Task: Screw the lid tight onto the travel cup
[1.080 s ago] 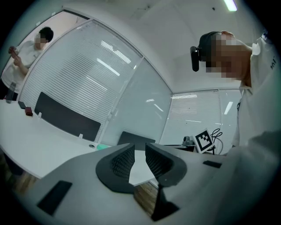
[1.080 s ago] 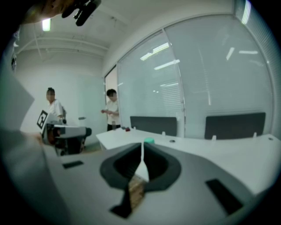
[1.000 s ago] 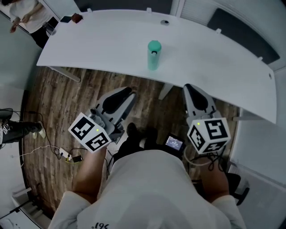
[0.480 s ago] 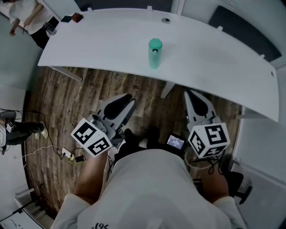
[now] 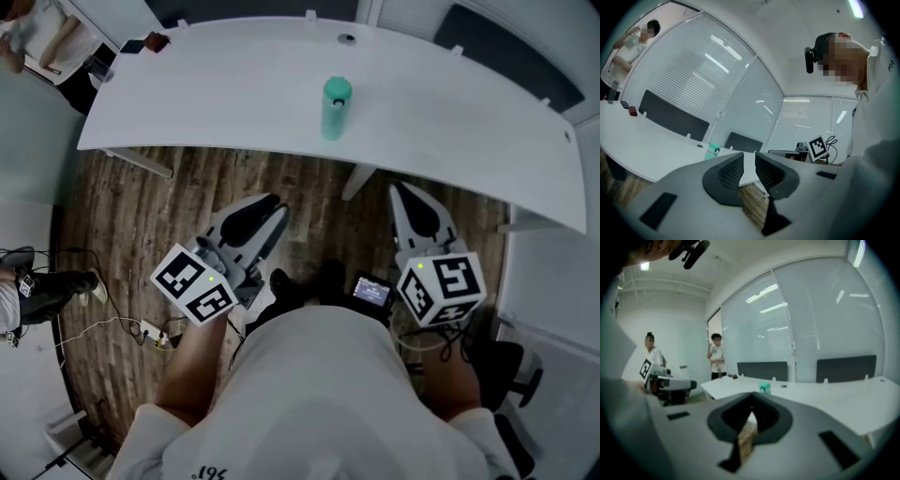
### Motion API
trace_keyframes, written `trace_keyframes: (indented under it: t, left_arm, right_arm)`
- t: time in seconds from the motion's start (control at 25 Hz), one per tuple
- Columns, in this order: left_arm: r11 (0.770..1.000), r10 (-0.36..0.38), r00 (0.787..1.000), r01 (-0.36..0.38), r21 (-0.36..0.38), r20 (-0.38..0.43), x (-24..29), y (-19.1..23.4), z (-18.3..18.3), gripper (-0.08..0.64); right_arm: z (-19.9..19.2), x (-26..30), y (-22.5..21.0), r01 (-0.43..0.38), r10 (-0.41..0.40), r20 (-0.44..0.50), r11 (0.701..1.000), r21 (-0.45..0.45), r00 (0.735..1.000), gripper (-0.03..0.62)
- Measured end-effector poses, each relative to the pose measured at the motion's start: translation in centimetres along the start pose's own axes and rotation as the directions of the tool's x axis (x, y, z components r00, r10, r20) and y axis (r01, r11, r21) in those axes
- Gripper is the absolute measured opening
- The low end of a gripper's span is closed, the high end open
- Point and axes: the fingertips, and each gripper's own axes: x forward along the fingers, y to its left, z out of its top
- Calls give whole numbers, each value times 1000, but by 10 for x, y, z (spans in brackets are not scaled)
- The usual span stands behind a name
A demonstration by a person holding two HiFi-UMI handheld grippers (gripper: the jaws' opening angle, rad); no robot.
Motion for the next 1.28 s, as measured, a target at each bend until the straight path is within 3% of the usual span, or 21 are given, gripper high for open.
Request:
trace_keyframes:
  t: [0.52,1.28]
  left_arm:
    - [998,-64,998,64,-1,-25,-13,12,1,97]
    - [997,-71,997,71,-3,-18,-22,22,8,97]
  right_arm:
    - [5,-2,20,66,-66,9,997,-30,998,22]
    - [13,10,37,55,-55,1,995,-88,998,21]
